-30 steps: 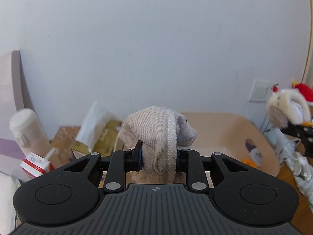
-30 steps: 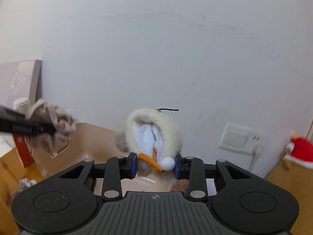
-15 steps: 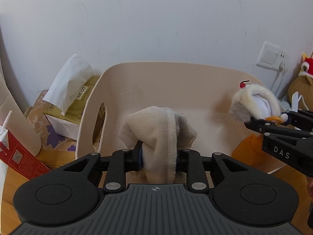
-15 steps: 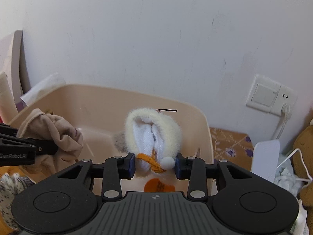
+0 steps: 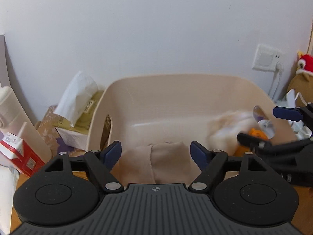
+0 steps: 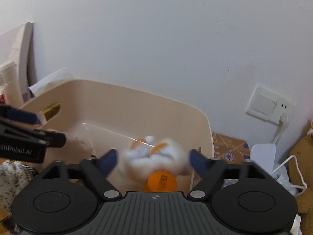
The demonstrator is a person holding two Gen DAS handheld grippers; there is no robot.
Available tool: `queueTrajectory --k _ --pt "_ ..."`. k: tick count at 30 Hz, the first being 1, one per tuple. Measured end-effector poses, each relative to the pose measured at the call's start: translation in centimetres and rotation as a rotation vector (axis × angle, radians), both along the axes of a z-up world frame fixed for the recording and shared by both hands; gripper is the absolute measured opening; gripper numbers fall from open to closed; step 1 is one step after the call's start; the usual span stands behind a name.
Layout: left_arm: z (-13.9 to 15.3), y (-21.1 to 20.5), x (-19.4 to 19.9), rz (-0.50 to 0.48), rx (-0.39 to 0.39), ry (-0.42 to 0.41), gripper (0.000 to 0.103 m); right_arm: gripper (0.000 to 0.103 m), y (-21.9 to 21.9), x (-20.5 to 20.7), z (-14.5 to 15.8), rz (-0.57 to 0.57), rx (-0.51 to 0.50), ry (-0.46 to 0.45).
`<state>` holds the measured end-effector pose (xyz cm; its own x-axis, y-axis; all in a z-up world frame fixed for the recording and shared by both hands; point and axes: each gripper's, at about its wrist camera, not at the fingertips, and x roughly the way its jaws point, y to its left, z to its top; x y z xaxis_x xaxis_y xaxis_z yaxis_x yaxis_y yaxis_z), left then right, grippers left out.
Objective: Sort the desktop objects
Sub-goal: 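Lift both items into the beige bin and open both grippers, then move the left gripper to the blue checked cloth while the right reaches the Hello Kitty plush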
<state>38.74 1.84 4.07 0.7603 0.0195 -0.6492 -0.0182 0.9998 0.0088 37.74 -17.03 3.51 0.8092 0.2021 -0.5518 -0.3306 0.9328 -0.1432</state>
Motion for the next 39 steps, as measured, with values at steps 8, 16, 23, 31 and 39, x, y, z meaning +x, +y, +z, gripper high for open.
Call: queueTrajectory --k 8,16,23,31,39 --pt "2.4 1.0 -5.1 -0.061 0.015 -0.061 0.084 0.103 -0.9 -5.1 2.6 0.056 0.047 -0.102" --pt "2.1 2.3 -11.3 -0.121 0.060 -0.082 0.085 0.103 -3.6 -10.9 3.4 0.093 0.088 -0.158" --pt "-1.2 4.2 -15.0 -0.146 0.094 -0.059 0.085 0.103 -6.3 -14.0 0.6 0.097 0.070 -0.094" --pt "-5.5 5.8 -17.4 -0.169 0.120 -0.095 0.085 0.103 -9.1 -13.9 -4.7 0.020 0.005 0.014" --pt "-6.5 5.9 -16.3 -0.198 0.070 -0.083 0.085 0.103 -10.5 -12.8 -6.5 -0.051 0.080 0.022"
